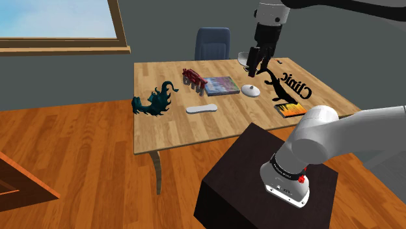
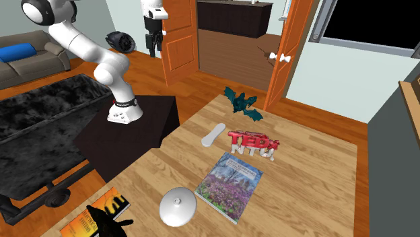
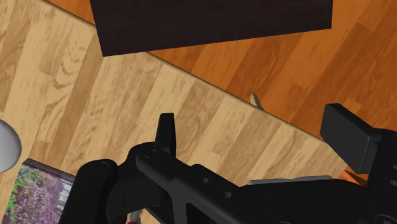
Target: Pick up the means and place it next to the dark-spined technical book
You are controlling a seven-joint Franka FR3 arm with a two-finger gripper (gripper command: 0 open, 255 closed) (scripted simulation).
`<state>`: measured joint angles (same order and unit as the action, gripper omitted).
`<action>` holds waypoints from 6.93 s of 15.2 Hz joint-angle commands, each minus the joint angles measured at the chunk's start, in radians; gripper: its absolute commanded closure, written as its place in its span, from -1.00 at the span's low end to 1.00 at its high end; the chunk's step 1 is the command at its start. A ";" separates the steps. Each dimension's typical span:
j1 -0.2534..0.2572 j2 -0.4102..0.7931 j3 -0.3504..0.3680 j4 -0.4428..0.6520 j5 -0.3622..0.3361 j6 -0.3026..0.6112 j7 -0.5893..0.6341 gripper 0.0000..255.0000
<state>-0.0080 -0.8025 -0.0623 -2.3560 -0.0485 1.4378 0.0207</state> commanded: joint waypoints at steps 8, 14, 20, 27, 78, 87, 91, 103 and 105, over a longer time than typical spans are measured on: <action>0.026 0.088 -0.112 -0.131 -0.087 0.245 -0.211 -1.00; 0.053 0.239 -0.209 -0.183 -0.139 0.473 -0.386 -1.00; 0.095 0.450 -0.300 -0.175 -0.144 0.701 -0.570 -1.00; 0.151 0.747 -0.372 -0.097 -0.038 0.935 -0.831 -1.00; 0.049 1.296 -0.213 0.258 0.257 1.141 -1.339 1.00; 0.030 1.185 -0.252 0.172 0.228 1.119 -1.380 1.00; -0.023 1.130 -0.278 0.080 0.226 1.157 -1.466 1.00; -0.217 1.028 -0.370 -0.086 0.229 1.222 -1.768 1.00; -0.253 1.021 -0.387 -0.097 0.234 1.226 -1.825 1.00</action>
<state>-0.2429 0.2215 -0.4414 -2.4487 0.1828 2.6624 -1.7740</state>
